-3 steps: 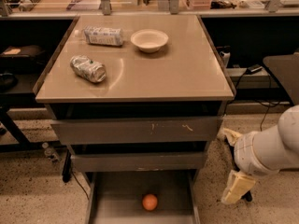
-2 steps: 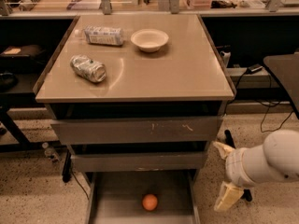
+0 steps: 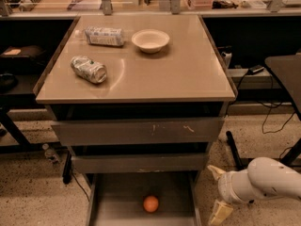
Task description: Pick orange from bottom drawer and place on counter
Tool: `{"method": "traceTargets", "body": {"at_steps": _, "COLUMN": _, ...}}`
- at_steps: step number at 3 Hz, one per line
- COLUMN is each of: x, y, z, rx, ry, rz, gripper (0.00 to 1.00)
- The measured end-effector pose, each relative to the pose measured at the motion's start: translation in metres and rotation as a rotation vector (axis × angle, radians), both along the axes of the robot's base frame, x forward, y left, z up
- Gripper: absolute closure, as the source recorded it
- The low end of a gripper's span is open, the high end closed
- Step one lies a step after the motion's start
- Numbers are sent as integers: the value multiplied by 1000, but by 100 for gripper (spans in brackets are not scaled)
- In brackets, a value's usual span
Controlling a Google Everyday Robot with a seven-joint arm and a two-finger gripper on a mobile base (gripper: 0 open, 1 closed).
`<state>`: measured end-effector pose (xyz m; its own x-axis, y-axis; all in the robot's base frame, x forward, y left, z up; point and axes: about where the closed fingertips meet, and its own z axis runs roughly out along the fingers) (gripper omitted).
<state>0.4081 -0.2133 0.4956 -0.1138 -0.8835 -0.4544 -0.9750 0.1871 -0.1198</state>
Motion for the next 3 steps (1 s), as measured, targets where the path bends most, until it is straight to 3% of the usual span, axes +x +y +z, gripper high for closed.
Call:
{"method": "traceTargets", "body": {"at_steps": 1, "x": 0, "y": 0, "z": 0, "rx": 0, "ry": 0, "rz": 0, "gripper": 0}}
{"method": "traceTargets", "body": {"at_steps": 2, "x": 5, "y": 0, "z": -28, "rx": 24, "ry": 32, "rz": -14, "gripper": 0}}
{"method": "traceTargets", "body": {"at_steps": 3, "x": 25, "y": -10, "z": -83, "rx": 63, "ry": 65, "rz": -43, "gripper": 0}}
